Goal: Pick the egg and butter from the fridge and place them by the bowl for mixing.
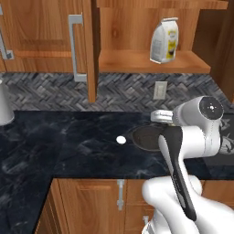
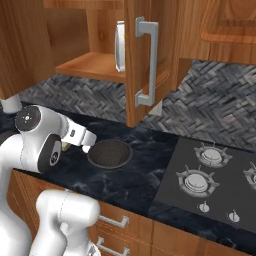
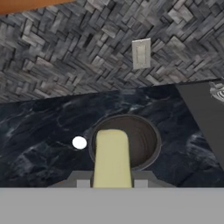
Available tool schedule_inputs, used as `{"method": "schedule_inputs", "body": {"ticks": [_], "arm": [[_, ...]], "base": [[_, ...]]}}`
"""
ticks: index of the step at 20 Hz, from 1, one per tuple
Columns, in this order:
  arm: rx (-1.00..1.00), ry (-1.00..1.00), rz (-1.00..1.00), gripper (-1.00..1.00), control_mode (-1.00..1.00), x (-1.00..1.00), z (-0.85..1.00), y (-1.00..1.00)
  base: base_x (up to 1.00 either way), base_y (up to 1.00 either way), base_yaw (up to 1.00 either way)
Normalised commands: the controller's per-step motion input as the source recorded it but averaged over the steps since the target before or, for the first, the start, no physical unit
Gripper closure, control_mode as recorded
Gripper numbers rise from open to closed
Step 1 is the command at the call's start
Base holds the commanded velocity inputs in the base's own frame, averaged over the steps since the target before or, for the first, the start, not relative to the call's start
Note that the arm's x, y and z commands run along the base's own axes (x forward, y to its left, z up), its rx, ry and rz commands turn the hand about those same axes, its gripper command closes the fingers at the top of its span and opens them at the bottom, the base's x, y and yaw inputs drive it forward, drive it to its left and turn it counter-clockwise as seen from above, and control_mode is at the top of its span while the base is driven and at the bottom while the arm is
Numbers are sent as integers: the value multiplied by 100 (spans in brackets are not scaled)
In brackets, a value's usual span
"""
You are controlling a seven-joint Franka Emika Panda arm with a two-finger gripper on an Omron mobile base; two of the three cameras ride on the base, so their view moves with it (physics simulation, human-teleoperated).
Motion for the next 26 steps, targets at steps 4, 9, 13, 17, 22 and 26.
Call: {"method": "schedule_inputs", "body": {"ticks": [4,9,13,17,22,26], "arm": [[0,0,0,100,100,0,0,0],[0,0,0,100,100,0,0,0],[0,0,0,100,100,0,0,0],[0,0,0,100,100,0,0,0],[0,7,-11,100,-100,0,-5,-5],[0,9,-34,100,-100,1,-17,-29]], "base": [[31,19,-5],[44,18,-8],[6,5,-1],[0,0,0],[-1,-2,-7],[0,0,0]]}}
